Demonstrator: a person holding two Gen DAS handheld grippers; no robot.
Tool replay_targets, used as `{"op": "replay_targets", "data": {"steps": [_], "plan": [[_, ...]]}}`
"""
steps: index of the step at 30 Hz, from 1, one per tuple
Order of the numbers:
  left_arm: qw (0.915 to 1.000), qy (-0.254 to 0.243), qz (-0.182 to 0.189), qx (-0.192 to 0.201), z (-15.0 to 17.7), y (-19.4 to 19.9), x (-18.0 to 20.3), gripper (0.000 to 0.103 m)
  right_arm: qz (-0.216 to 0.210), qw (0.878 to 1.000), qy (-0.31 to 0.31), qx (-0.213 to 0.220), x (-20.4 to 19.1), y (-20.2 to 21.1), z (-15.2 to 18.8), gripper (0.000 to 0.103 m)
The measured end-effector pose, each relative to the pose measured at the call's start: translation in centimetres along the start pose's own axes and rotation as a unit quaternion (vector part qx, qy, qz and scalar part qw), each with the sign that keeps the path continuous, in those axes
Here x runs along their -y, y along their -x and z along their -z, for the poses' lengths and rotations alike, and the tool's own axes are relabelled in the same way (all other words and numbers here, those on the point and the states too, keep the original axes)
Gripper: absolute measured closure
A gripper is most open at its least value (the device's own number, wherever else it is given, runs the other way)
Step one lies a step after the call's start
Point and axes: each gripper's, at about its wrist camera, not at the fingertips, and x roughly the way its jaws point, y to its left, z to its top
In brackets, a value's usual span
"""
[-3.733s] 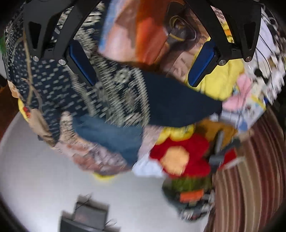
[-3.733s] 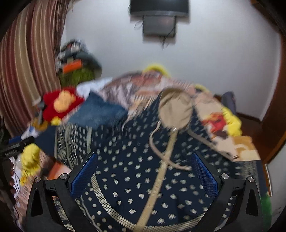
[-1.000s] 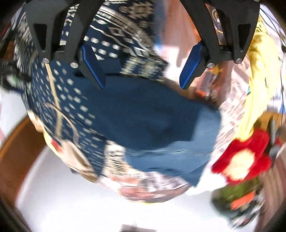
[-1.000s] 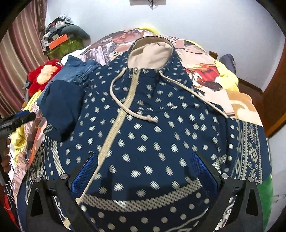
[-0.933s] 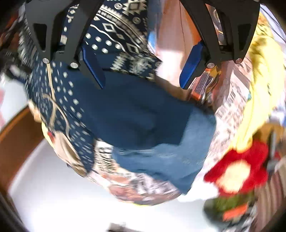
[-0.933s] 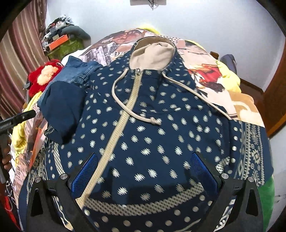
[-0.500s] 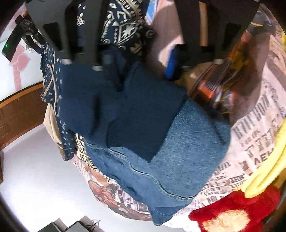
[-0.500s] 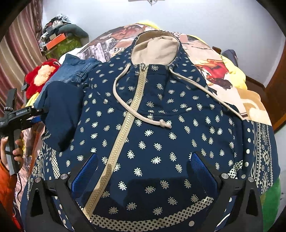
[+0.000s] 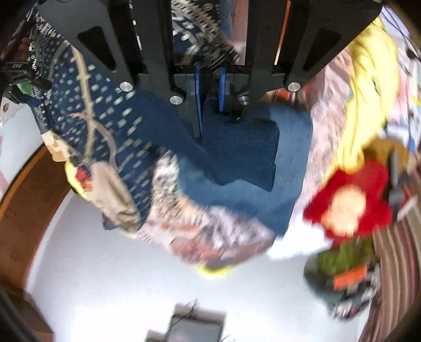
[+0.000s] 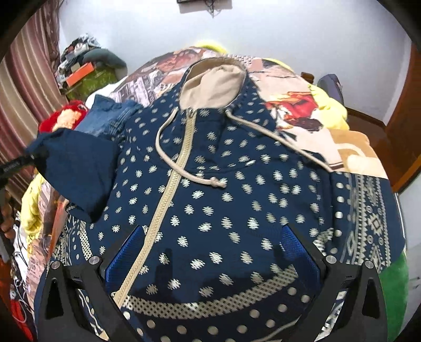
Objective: Fold large clothes
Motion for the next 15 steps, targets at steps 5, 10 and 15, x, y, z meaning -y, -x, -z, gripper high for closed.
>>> {"op": "replay_targets", "data": {"steps": [5,10,15], "plan": [[0.9966,-0.050,0.050,0.043,-4.0,2.5,6.6,0.093,0.002,1.000,-0.018,0.020,2.3,2.4,0.3,0.000],[0.9874,-0.110,0.103,0.048,-5.5,2.4,14.3,0.094,0.015,0.999,-0.029,0.042,4.9,4.8,0.5,0.000],[0.9750,-0.172,0.140,0.015,-4.1,0.2,21.1,0.094,0.028,0.997,-0.052,0.055,8.0,6.6,0.9,0.000]]}}
